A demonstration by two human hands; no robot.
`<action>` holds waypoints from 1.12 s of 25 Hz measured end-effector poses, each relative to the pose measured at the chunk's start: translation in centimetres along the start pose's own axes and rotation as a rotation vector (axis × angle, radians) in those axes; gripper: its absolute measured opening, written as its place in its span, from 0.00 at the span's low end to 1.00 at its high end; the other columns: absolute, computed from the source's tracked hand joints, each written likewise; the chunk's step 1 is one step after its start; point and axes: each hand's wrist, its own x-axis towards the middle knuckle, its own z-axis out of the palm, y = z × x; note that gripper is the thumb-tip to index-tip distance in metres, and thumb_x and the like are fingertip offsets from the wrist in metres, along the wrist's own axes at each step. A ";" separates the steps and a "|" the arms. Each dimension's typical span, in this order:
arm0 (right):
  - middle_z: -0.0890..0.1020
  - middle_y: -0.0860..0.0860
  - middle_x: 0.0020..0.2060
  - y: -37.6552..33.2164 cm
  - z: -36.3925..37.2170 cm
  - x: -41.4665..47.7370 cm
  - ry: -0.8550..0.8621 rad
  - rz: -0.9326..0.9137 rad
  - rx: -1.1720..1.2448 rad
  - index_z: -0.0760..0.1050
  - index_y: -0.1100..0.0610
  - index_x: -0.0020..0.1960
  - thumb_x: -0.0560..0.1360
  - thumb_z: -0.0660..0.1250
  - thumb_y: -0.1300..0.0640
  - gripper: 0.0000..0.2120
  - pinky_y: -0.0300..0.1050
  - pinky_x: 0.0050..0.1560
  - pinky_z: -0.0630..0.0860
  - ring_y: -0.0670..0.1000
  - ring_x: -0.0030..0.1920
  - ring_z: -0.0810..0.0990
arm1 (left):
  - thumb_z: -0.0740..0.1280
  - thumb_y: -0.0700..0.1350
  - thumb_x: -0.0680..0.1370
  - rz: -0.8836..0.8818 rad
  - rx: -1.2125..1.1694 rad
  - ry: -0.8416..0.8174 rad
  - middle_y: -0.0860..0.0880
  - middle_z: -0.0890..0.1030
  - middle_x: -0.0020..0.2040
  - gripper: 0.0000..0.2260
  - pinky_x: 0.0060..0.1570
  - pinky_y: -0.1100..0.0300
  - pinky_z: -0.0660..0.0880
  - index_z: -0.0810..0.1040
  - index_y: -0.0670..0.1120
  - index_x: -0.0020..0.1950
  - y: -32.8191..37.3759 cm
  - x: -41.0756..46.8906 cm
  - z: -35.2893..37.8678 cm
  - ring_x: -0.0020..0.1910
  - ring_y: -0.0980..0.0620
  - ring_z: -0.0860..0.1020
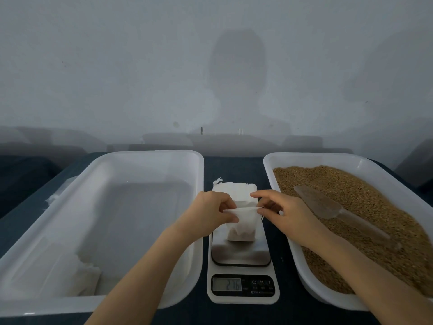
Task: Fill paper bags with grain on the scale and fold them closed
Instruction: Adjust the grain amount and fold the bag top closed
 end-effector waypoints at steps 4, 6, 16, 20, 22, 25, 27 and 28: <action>0.81 0.41 0.43 -0.1 0.0 -0.1 -0.002 0.007 -0.005 0.72 0.42 0.60 0.75 0.68 0.59 0.18 0.26 0.49 0.71 0.37 0.46 0.78 | 0.74 0.49 0.72 -0.006 -0.007 -0.013 0.60 0.77 0.38 0.07 0.37 0.77 0.70 0.77 0.53 0.45 0.1 0.0 0.1 0.38 0.60 0.77; 0.81 0.42 0.43 -0.3 0.0 -0.1 -0.003 0.019 0.000 0.72 0.43 0.61 0.75 0.68 0.59 0.18 0.26 0.49 0.71 0.37 0.46 0.78 | 0.73 0.49 0.73 -0.003 -0.006 -0.017 0.60 0.76 0.38 0.06 0.37 0.77 0.69 0.77 0.53 0.46 0.1 0.0 0.1 0.38 0.60 0.77; 0.80 0.40 0.42 -0.3 0.5 -0.1 -0.077 0.061 0.016 0.78 0.45 0.51 0.74 0.69 0.56 0.08 0.29 0.44 0.71 0.36 0.45 0.77 | 0.69 0.53 0.75 0.065 0.025 0.004 0.59 0.77 0.36 0.06 0.34 0.76 0.68 0.73 0.58 0.39 -0.1 -0.4 0.4 0.34 0.66 0.75; 0.80 0.39 0.39 -0.6 0.7 0.2 -0.054 0.002 0.045 0.81 0.49 0.47 0.73 0.70 0.57 0.05 0.29 0.44 0.71 0.38 0.43 0.78 | 0.73 0.54 0.70 0.022 -0.091 -0.106 0.57 0.81 0.52 0.14 0.38 0.74 0.70 0.72 0.61 0.51 0.3 0.0 1.2 0.45 0.62 0.77; 0.81 0.40 0.39 -0.7 0.8 0.3 -0.029 -0.001 0.059 0.82 0.51 0.48 0.73 0.70 0.57 0.05 0.30 0.44 0.72 0.39 0.43 0.79 | 0.72 0.50 0.73 0.033 0.022 -0.153 0.53 0.81 0.55 0.17 0.38 0.77 0.67 0.75 0.56 0.60 0.5 0.4 1.4 0.45 0.60 0.75; 0.82 0.39 0.39 -1.1 0.7 0.3 0.061 -0.001 0.066 0.81 0.46 0.47 0.72 0.71 0.59 0.08 0.30 0.43 0.74 0.39 0.42 0.80 | 0.67 0.46 0.77 0.078 0.109 -0.151 0.50 0.81 0.44 0.06 0.36 0.76 0.67 0.81 0.48 0.51 0.9 0.6 1.1 0.41 0.58 0.74; 0.82 0.35 0.42 -1.3 0.4 0.3 0.139 -0.010 0.077 0.78 0.41 0.47 0.73 0.69 0.59 0.12 0.27 0.42 0.73 0.38 0.42 0.80 | 0.68 0.48 0.77 0.057 0.077 -0.114 0.57 0.75 0.33 0.07 0.33 0.73 0.66 0.78 0.52 0.38 1.4 0.4 0.4 0.32 0.62 0.71; 0.82 0.35 0.42 -1.3 0.2 0.2 0.176 -0.010 0.102 0.77 0.41 0.49 0.74 0.68 0.59 0.13 0.26 0.41 0.73 0.38 0.41 0.81 | 0.68 0.48 0.76 0.052 0.067 -0.072 0.58 0.72 0.28 0.12 0.30 0.72 0.65 0.73 0.53 0.32 1.7 0.1 -0.4 0.28 0.62 0.68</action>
